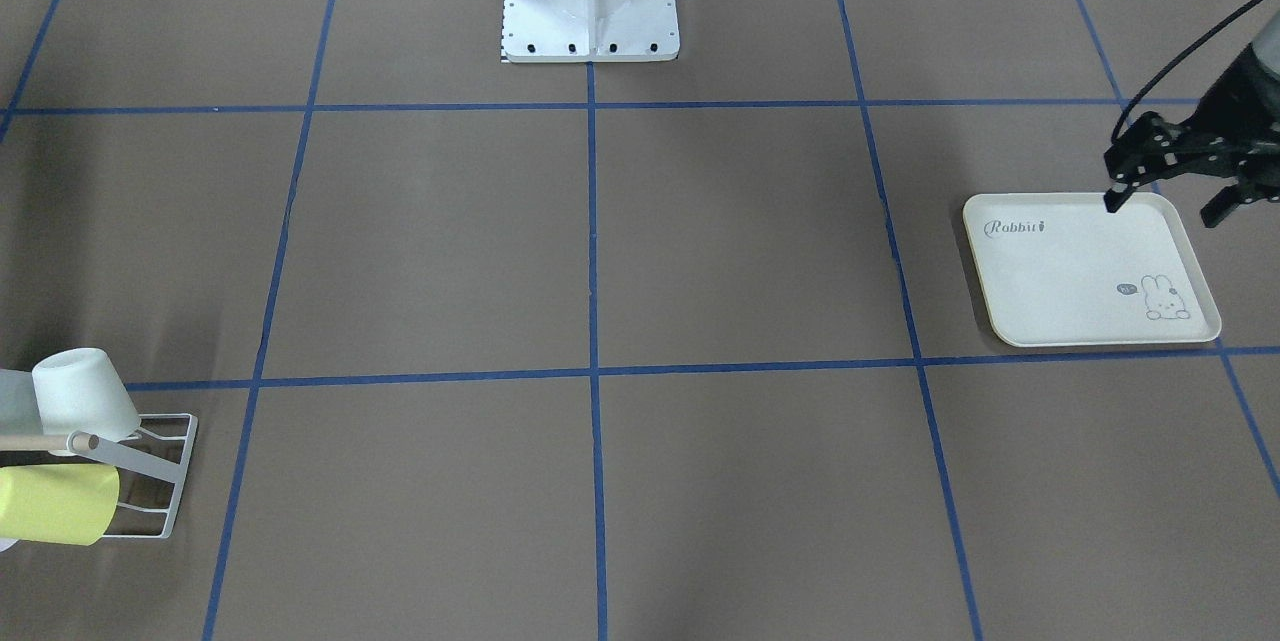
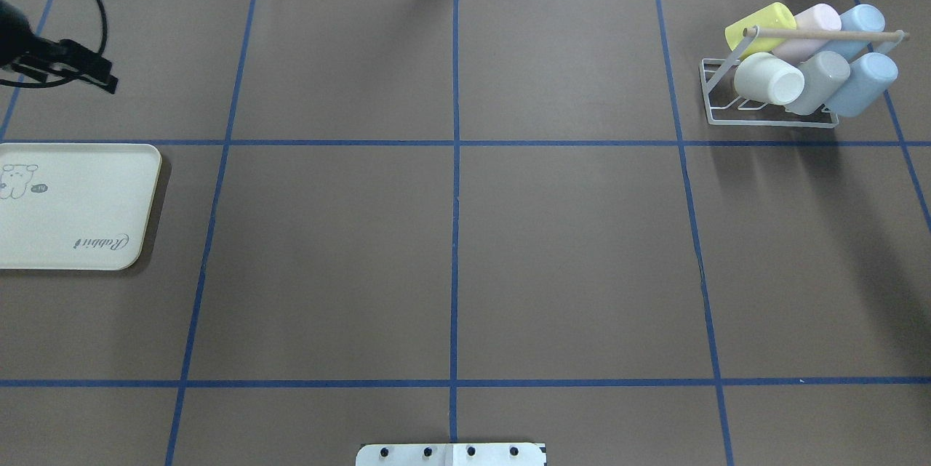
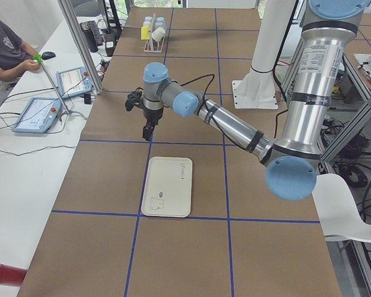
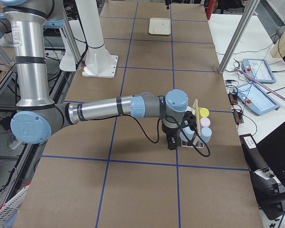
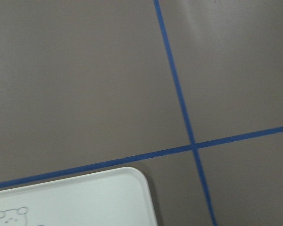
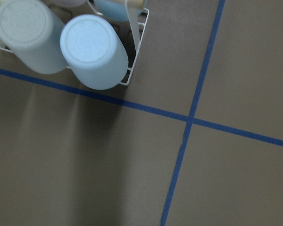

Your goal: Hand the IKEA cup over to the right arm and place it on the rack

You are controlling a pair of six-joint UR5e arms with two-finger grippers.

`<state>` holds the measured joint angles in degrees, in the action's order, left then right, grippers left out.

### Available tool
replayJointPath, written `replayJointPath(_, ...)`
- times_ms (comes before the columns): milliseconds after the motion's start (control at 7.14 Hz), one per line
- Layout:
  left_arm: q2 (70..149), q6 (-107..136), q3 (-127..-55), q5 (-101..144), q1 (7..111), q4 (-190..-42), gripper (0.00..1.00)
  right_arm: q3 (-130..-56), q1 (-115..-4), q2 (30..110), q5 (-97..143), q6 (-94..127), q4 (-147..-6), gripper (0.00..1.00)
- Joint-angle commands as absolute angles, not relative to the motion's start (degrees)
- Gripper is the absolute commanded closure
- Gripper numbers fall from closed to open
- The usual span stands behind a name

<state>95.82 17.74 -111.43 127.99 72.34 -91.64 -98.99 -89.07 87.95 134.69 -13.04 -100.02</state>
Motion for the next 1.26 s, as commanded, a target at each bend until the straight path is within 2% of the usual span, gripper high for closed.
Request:
replayJointPath(0, 89.32, 6.63, -109.62, 133.73, 79.59, -91.93, 0.00, -98.70, -89.91, 89.64, 132.73, -15.99, -101.52, 0.00)
replayJointPath(140, 87.30, -3.24, -105.68, 137.51, 83.98, -92.46, 0.00, -98.96, -89.91, 91.21, 132.89, -15.82, -101.43, 0.00)
replayJointPath(420, 83.25, -7.64, -102.85, 137.90, 89.96, -92.81, 0.00, -98.62, -90.09, 91.41, 132.46, -14.86, -101.25, 0.00)
replayJointPath(1120, 82.09, -6.69, -100.46, 129.39, 90.26, -92.29, 0.00, -98.88, -90.09, 92.11, 132.54, -8.17, -101.16, 0.00)
